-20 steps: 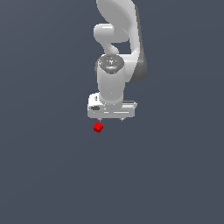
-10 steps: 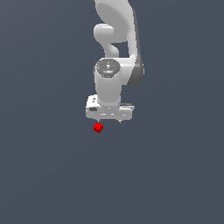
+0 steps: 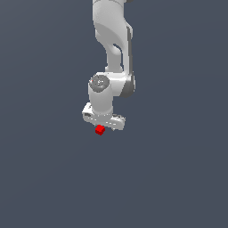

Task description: Pick up the red cube and move it to a goal position.

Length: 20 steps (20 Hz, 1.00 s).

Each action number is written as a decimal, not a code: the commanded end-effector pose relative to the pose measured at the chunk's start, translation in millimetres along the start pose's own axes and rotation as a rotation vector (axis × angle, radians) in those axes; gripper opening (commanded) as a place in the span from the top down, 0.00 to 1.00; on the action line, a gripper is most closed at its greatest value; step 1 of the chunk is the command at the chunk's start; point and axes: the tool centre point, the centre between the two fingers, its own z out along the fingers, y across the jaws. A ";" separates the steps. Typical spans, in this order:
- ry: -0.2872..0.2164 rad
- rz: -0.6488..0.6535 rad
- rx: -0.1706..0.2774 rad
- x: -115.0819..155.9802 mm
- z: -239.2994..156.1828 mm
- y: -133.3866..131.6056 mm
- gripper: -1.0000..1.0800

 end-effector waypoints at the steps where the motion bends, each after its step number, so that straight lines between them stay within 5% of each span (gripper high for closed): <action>1: 0.004 0.072 0.001 -3.0 19.4 11.9 0.04; 10: 0.014 0.233 0.008 -11.8 63.8 36.0 0.04; 20: 0.014 0.245 0.010 -12.4 67.6 36.8 0.04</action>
